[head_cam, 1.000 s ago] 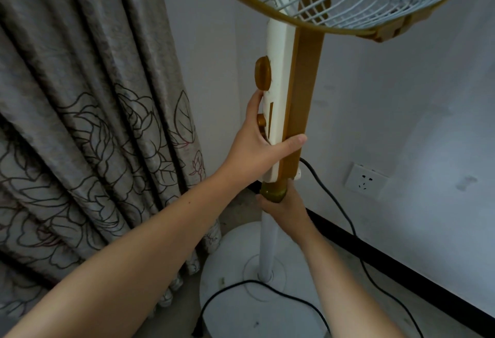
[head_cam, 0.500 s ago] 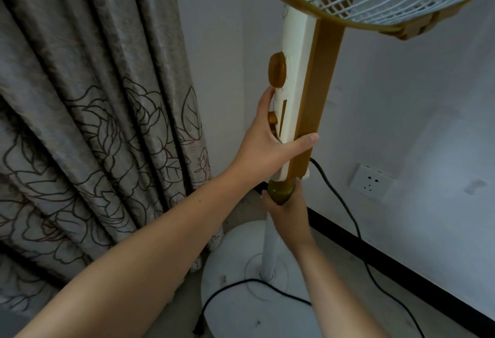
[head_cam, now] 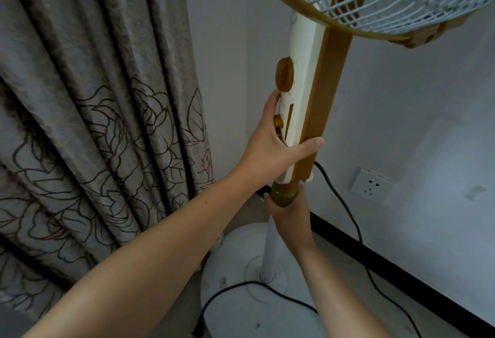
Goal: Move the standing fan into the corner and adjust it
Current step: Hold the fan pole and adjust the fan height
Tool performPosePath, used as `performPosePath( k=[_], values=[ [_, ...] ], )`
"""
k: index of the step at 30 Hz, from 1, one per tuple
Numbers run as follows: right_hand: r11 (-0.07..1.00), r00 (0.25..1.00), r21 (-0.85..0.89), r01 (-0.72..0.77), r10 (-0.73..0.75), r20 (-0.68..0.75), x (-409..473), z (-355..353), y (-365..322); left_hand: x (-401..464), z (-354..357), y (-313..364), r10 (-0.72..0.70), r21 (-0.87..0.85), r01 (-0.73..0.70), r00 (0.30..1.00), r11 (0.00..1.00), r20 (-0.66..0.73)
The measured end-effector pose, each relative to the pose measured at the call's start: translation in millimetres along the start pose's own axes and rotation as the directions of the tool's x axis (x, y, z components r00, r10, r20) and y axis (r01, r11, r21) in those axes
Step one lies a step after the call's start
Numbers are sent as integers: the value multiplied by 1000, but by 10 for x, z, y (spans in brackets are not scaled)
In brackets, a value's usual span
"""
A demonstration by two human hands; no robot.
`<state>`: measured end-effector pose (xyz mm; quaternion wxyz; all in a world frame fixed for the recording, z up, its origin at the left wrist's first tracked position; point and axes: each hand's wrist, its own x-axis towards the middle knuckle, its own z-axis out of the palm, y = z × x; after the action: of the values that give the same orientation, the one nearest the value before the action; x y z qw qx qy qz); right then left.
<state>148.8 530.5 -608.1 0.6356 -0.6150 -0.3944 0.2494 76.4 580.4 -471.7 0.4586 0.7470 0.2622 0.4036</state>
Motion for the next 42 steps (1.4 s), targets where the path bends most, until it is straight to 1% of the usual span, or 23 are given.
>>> performPosePath(
  k=[3,5,7,8,9,10,12,14,15,16,19,21,23,25,26,27,29,30,32,33,34,38,42],
  values=[
    [994,962,-103,-41,67,263,164,-185,13,7,-5,-2,1,-2,-1,1000,1000,-1],
    [973,884,-202,-115,193,425,292,-299,-45,8,-4,1,-1,-6,1,1000,1000,3],
    [964,797,-195,-182,260,545,394,-364,-99,9,-2,12,2,-10,-2,1000,1000,3],
    [964,782,-170,-206,267,564,392,-370,-123,8,2,20,4,-13,-4,1000,1000,2],
    [964,804,-154,-218,267,531,353,-350,-135,7,4,28,6,-15,-6,1000,1000,2],
    [969,864,-143,-204,247,439,275,-297,-115,8,6,33,7,-16,-7,1000,1000,2],
    [991,980,-79,-104,116,163,64,-126,-25,14,8,38,11,-22,-10,1000,1000,9],
    [1000,999,-3,-23,23,-35,-71,28,11,17,14,37,13,-18,-13,1000,1000,9],
    [1000,998,15,-15,16,-64,-69,42,9,17,19,37,13,-18,-13,1000,1000,6],
    [1000,999,13,-22,23,-35,-34,22,-13,15,18,35,12,-17,-12,1000,1000,1],
    [992,967,-92,-92,111,228,134,-160,-86,5,14,34,9,-17,-9,1000,1000,-5],
    [968,880,-174,-181,238,411,245,-284,-176,3,14,36,8,-20,-8,1000,1000,-2],
    [947,763,-214,-238,319,562,361,-378,-253,-2,17,41,11,-21,-11,1000,1000,-9],
    [928,692,-237,-287,372,618,423,-424,-328,-6,18,54,5,-21,-5,1000,1000,-11],
    [924,699,-249,-292,383,604,409,-423,-341,-7,19,60,2,-21,-3,1000,1000,-11],
    [928,748,-261,-265,369,552,354,-392,-330,-8,16,59,2,-19,-2,1000,1000,-13],
    [963,911,-218,-161,230,343,162,-253,-254,-1,18,55,-1,-13,1,1000,1000,-15],
    [981,967,-163,-104,138,213,58,-171,-205,4,20,50,-5,-12,5,1000,1000,-16],
    [994,999,-104,-28,32,32,-47,-58,-96,5,31,32,-5,-10,5,1000,1000,-20],
    [996,1000,-91,-19,20,11,-44,-45,-61,6,37,19,0,-9,0,1000,1000,-25],
    [996,999,-84,-15,19,41,-7,-63,-43,3,42,7,2,-14,-2,1000,1000,-29],
    [988,951,-149,-43,86,296,188,-228,-3,-2,56,-32,-5,-63,1,999,998,-53],
    [986,937,-148,-81,126,325,227,-224,27,-30,108,-28,-24,-142,12,996,990,-86]
  ],
)
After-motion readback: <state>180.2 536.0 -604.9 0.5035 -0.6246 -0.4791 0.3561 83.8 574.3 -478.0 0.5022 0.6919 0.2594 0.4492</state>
